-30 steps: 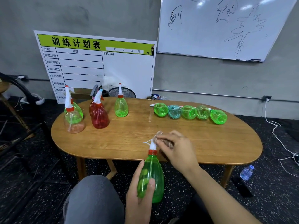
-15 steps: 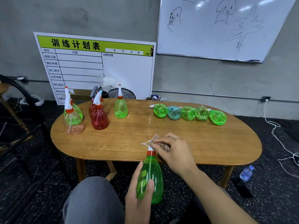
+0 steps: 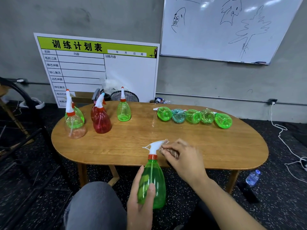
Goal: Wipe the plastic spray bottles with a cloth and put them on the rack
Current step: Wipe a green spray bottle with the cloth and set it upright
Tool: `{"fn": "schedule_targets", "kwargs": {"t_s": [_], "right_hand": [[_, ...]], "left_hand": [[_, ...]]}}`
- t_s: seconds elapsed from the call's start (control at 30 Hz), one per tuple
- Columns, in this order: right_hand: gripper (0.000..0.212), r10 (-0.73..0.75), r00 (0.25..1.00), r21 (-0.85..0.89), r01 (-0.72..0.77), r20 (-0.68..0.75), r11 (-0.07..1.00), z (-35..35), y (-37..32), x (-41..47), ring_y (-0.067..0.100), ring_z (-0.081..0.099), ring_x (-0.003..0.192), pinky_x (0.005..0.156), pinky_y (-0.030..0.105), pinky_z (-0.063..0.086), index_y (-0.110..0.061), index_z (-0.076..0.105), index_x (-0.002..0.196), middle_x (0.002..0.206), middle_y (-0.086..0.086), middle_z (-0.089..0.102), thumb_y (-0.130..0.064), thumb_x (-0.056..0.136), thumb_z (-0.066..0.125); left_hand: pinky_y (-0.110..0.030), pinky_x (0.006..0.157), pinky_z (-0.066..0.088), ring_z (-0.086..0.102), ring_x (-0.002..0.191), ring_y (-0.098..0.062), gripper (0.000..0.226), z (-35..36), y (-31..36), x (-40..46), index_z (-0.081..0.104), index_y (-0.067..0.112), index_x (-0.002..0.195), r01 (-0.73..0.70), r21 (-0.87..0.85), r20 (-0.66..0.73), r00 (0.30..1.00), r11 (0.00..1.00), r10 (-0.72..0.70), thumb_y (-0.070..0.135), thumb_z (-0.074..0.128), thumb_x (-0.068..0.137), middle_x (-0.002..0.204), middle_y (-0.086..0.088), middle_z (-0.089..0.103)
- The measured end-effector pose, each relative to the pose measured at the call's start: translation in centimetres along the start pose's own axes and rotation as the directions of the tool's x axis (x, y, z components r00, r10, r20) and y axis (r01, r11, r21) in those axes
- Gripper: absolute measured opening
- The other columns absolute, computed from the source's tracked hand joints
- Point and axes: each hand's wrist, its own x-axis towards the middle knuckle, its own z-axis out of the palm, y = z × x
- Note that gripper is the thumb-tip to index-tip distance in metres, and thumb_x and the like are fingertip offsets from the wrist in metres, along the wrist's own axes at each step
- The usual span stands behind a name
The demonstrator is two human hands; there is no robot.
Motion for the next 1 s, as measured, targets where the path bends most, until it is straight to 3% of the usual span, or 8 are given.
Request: {"fn": "schedule_targets", "kwargs": {"t_s": [0.1, 0.2, 0.4, 0.57, 0.73, 0.87, 0.93, 1.0], "right_hand": [[0.031, -0.009, 0.997, 0.004, 0.009, 0.081, 1.000, 0.2, 0.4, -1.3, -0.004, 0.063, 0.071, 0.064, 0.020, 0.059, -0.040, 0.075, 0.117, 0.095, -0.027, 0.060, -0.052, 0.092, 0.062], [0.021, 0.002, 0.996, 0.031, -0.005, 0.087, 1.000, 0.0, 0.7, -1.6, -0.004, 0.065, 0.074, 0.068, 0.019, 0.059, -0.040, 0.079, 0.108, 0.094, -0.029, 0.064, -0.049, 0.091, 0.072], [0.024, 0.066, 0.991, 0.175, -0.044, -0.119, 0.984, -0.8, -0.3, 0.1, -0.001, 0.066, 0.073, 0.069, 0.021, 0.058, -0.039, 0.079, 0.111, 0.095, -0.025, 0.064, -0.050, 0.090, 0.072], [0.026, 0.021, 0.999, 0.057, -0.023, 0.025, 0.998, -0.2, 0.3, -1.0, -0.004, 0.064, 0.076, 0.071, 0.019, 0.057, -0.042, 0.076, 0.114, 0.096, -0.027, 0.063, -0.053, 0.091, 0.068], [0.016, 0.031, 0.982, 0.092, -0.049, 0.186, 0.995, -1.6, 1.5, -2.1, -0.005, 0.067, 0.083, 0.077, 0.018, 0.058, -0.040, 0.079, 0.105, 0.095, -0.027, 0.068, -0.040, 0.089, 0.079], [0.020, 0.073, 0.997, 0.255, -0.060, -0.040, 0.965, -3.3, 1.6, -0.7, -0.017, 0.064, 0.093, 0.087, 0.011, 0.052, -0.039, 0.075, 0.102, 0.098, -0.028, 0.068, -0.027, 0.088, 0.082], [0.020, 0.108, 0.984, 0.300, -0.062, -0.139, 0.952, -3.5, 1.4, 0.3, -0.016, 0.063, 0.093, 0.080, 0.005, 0.050, -0.037, 0.073, 0.104, 0.098, -0.022, 0.069, -0.026, 0.088, 0.081], [0.020, 0.121, 0.985, 0.327, -0.074, -0.126, 0.942, -3.3, 1.1, 1.0, -0.017, 0.063, 0.092, 0.076, 0.003, 0.049, -0.036, 0.073, 0.105, 0.098, -0.025, 0.065, -0.027, 0.089, 0.080]], "left_hand": [[-0.018, 0.081, 0.058, 0.072, 0.108, 0.001, 0.061, 0.0, 0.1, 0.1, 0.061, 0.051, 0.142, 0.030, -0.038, -0.016, 0.999, 0.999, -0.031, 0.043, 0.072, 0.083, 0.126, 0.024, 0.072], [-0.017, 0.081, 0.058, 0.071, 0.110, 0.001, 0.059, 0.0, 0.0, 0.2, 0.060, 0.053, 0.141, 0.048, -0.036, -0.011, 0.999, 0.998, -0.048, 0.043, 0.070, 0.084, 0.127, 0.024, 0.072], [-0.016, 0.083, 0.058, 0.070, 0.113, 0.002, 0.064, 0.1, 0.6, -0.1, 0.060, 0.061, 0.135, 0.010, -0.013, -0.018, 1.000, 1.000, -0.011, 0.063, 0.070, 0.072, 0.130, 0.027, 0.070], [-0.013, 0.084, 0.056, 0.068, 0.115, 0.005, 0.056, 0.0, 0.5, 0.1, 0.063, 0.055, 0.138, 0.016, -0.009, -0.044, 0.999, 1.000, -0.016, 0.046, 0.072, 0.083, 0.129, 0.030, 0.070], [-0.016, 0.081, 0.058, 0.069, 0.112, 0.006, 0.051, 0.0, 0.9, 0.2, 0.056, 0.051, 0.142, 0.055, -0.044, -0.063, 0.996, 0.998, -0.058, 0.047, 0.072, 0.093, 0.124, 0.037, 0.069], [-0.009, 0.080, 0.055, 0.065, 0.110, 0.014, 0.052, 0.1, 1.2, 0.1, 0.058, 0.045, 0.141, 0.047, -0.062, -0.050, 0.997, 0.997, -0.050, 0.037, 0.072, 0.091, 0.121, 0.043, 0.067], [-0.011, 0.083, 0.055, 0.066, 0.116, 0.009, 0.058, 0.1, 1.1, 0.0, 0.058, 0.047, 0.143, 0.044, -0.058, -0.028, 0.999, 0.997, -0.046, 0.050, 0.080, 0.090, 0.128, 0.036, 0.068], [-0.014, 0.085, 0.056, 0.067, 0.119, 0.003, 0.072, 0.0, 0.8, -0.1, 0.057, 0.047, 0.145, 0.033, -0.041, -0.004, 0.999, 0.999, -0.033, 0.059, 0.075, 0.076, 0.132, 0.027, 0.069]]}}
